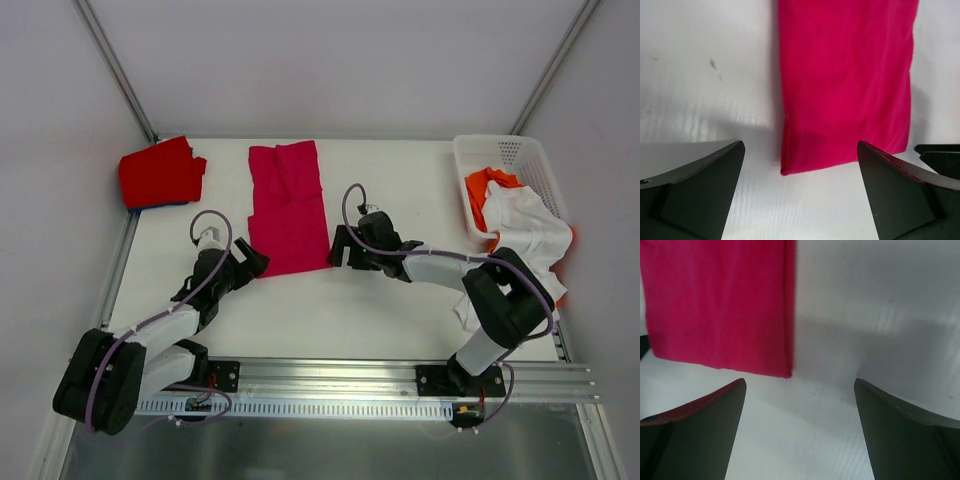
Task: Fold and stack the t-shirts
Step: Fold the tshirt
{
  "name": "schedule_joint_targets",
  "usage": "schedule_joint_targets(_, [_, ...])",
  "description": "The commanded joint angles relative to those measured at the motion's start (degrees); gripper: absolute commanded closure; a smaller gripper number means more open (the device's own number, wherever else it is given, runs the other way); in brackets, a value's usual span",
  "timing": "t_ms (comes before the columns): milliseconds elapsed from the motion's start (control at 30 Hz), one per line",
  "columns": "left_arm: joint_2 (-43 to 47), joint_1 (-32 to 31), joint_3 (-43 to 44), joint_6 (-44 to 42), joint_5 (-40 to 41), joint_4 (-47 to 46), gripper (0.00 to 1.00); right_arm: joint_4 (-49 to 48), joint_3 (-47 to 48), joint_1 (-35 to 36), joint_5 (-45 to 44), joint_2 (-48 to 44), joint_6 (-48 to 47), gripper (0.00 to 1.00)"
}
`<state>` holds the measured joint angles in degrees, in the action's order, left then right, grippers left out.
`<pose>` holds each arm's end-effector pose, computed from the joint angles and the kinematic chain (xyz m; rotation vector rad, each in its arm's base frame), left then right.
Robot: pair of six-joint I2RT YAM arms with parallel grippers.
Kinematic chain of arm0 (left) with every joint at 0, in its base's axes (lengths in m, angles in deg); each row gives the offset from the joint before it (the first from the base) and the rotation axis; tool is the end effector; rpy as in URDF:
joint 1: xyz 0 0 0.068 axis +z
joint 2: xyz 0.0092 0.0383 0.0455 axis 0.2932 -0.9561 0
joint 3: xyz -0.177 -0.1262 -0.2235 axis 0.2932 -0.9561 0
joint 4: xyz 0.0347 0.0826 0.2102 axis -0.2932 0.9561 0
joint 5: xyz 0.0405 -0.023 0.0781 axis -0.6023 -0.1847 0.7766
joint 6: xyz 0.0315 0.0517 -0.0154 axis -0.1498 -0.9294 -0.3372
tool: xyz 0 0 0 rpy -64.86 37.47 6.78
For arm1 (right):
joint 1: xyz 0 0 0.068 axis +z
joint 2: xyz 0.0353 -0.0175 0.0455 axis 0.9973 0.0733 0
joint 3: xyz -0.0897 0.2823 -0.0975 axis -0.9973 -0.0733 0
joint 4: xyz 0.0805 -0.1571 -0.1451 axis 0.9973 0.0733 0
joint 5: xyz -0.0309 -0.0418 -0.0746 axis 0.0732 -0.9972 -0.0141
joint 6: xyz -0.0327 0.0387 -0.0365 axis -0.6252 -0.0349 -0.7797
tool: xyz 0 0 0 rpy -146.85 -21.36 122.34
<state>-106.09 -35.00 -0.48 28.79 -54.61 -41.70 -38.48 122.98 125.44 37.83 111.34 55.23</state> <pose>0.1501 -0.0459 0.2057 -0.5041 2.0169 -0.6248 0.2429 0.2003 0.2288 -0.3711 2.3087 0.5252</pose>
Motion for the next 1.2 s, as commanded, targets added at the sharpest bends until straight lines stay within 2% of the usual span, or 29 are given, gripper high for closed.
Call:
schedule_joint_targets(0, [-5.4, -0.2, -1.5, 3.3, -4.8, -4.7, 0.01, -14.9, -1.4, -1.4, 11.4, 2.4, 5.4, 0.07])
schedule_joint_targets(233, [-18.4, -0.2, -1.6, 7.1, -11.3, -17.4, 0.01, -22.4, -2.2, -3.0, 17.3, 8.5, 10.9, 0.09])
schedule_joint_targets(467, [-20.5, -0.2, -1.5, 8.2, -11.9, -20.2, 0.01, -24.0, -2.5, -3.3, 18.1, 10.5, 11.7, 0.13])
schedule_joint_targets(533, [-20.0, -0.2, -1.3, 7.9, -11.6, -19.4, 0.01, -25.6, -2.5, -3.3, 18.9, 11.3, 12.5, 0.24])
schedule_joint_targets(567, [-19.9, -0.2, -1.2, 7.9, -11.4, -19.1, 0.01, -26.7, -2.4, -3.3, 19.2, 12.2, 13.0, 0.36])
schedule_joint_targets(633, [-19.5, -0.2, -1.0, 7.7, -11.3, -18.6, 0.01, -27.3, -2.2, -3.3, 19.8, 13.1, 13.7, 0.54])
schedule_joint_targets(667, [-19.4, -0.2, -0.9, 7.7, -11.3, -18.5, 0.01, -27.5, -2.1, -3.3, 19.8, 13.4, 13.9, 0.68])
schedule_joint_targets(733, [-19.1, -0.2, -0.9, 7.6, -10.9, -18.0, 0.01, -27.4, -2.2, -3.3, 19.7, 13.5, 13.9, 0.81])
schedule_joint_targets(767, [-18.9, -0.2, -0.9, 7.5, -10.9, -17.7, 0.01, -27.4, -2.2, -3.3, 19.6, 13.4, 13.9, 0.94])
schedule_joint_targets(800, [-18.8, -0.2, -0.9, 7.4, -10.8, -17.6, 0.01, -27.3, -2.4, -3.3, 19.5, 13.4, 13.8, 0.99])
schedule_joint_targets(1133, [-17.7, -1.0, -1.6, 8.7, -12.4, -16.0, 0.01, -27.1, -6.7, -3.2, 17.6, 7.9, 13.8, 0.99])
schedule_joint_targets(1167, [-17.3, -1.4, -1.9, 8.7, -12.4, -16.1, 0.06, -26.8, -8.6, -3.1, 16.7, 6.8, 13.6, 0.99])
